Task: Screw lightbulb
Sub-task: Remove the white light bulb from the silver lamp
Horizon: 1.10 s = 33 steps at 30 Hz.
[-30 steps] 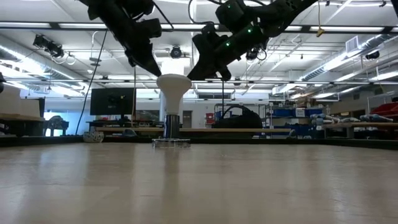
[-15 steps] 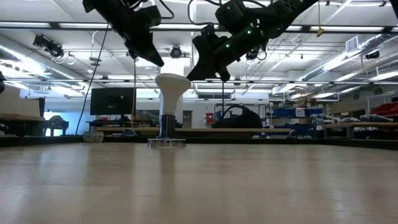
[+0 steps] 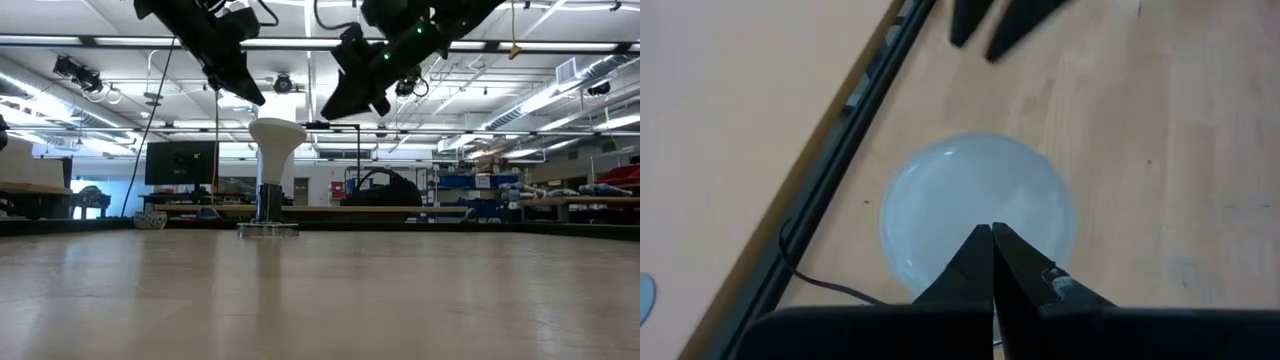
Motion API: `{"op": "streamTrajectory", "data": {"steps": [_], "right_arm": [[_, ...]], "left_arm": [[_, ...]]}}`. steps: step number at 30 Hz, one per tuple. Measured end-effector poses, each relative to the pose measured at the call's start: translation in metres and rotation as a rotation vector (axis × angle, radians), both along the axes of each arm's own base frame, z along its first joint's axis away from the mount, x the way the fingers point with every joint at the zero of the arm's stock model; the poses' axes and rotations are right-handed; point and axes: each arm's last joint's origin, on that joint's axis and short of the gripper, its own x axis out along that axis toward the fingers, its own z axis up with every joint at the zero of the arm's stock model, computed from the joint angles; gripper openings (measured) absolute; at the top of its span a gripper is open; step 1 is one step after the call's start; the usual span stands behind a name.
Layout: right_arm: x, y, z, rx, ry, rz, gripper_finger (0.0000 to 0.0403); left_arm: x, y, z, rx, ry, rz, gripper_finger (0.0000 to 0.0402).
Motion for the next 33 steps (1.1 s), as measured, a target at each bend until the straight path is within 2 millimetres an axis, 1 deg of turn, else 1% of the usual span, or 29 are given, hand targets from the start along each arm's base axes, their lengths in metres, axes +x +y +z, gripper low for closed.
{"op": "streamTrajectory", "data": {"steps": [4, 7, 9, 10, 13, 16, 19, 22, 25, 29, 33], "right_arm": [[-0.003, 0.006, -0.034, 0.054, -0.001, 0.007, 0.0138], [-0.005, 0.014, -0.057, 0.083, -0.088, 0.005, 0.0156], [-0.002, 0.020, -0.067, 0.079, -0.189, 0.017, 0.0167], [-0.001, 0.024, -0.073, 0.082, -0.212, 0.025, 0.0173], [0.009, 0.033, -0.088, 0.063, -0.270, 0.051, 0.0191], [0.023, 0.037, -0.099, 0.054, -0.269, 0.052, 0.0214], [0.035, 0.036, -0.106, 0.032, -0.257, 0.008, 0.0240], [0.045, 0.032, -0.106, 0.009, -0.266, -0.035, 0.0265], [0.054, 0.030, -0.106, 0.009, -0.276, -0.040, 0.0286], [0.063, 0.028, -0.101, 0.001, -0.295, -0.035, 0.0301], [0.067, 0.026, -0.102, -0.002, -0.292, -0.035, 0.0304]], "left_arm": [[0.000, 0.000, 0.001, 0.004, -0.006, -0.001, 0.0000], [0.001, 0.000, 0.002, 0.011, -0.018, -0.003, 0.0000], [0.002, 0.001, 0.003, 0.024, -0.025, -0.008, 0.0000], [0.001, 0.001, 0.003, 0.027, -0.021, -0.007, 0.0000], [0.000, 0.005, 0.002, 0.026, -0.015, 0.007, 0.0000], [-0.001, 0.009, 0.000, 0.025, -0.005, 0.024, 0.0000], [-0.002, 0.014, -0.001, 0.030, 0.012, 0.034, 0.0000], [-0.003, 0.017, -0.003, 0.037, 0.032, 0.034, 0.0000], [-0.002, 0.019, -0.006, 0.038, 0.054, 0.030, 0.0000], [0.001, 0.022, -0.013, 0.022, 0.087, 0.029, 0.0000], [0.005, 0.024, -0.017, 0.017, 0.105, 0.028, 0.0000]]}}
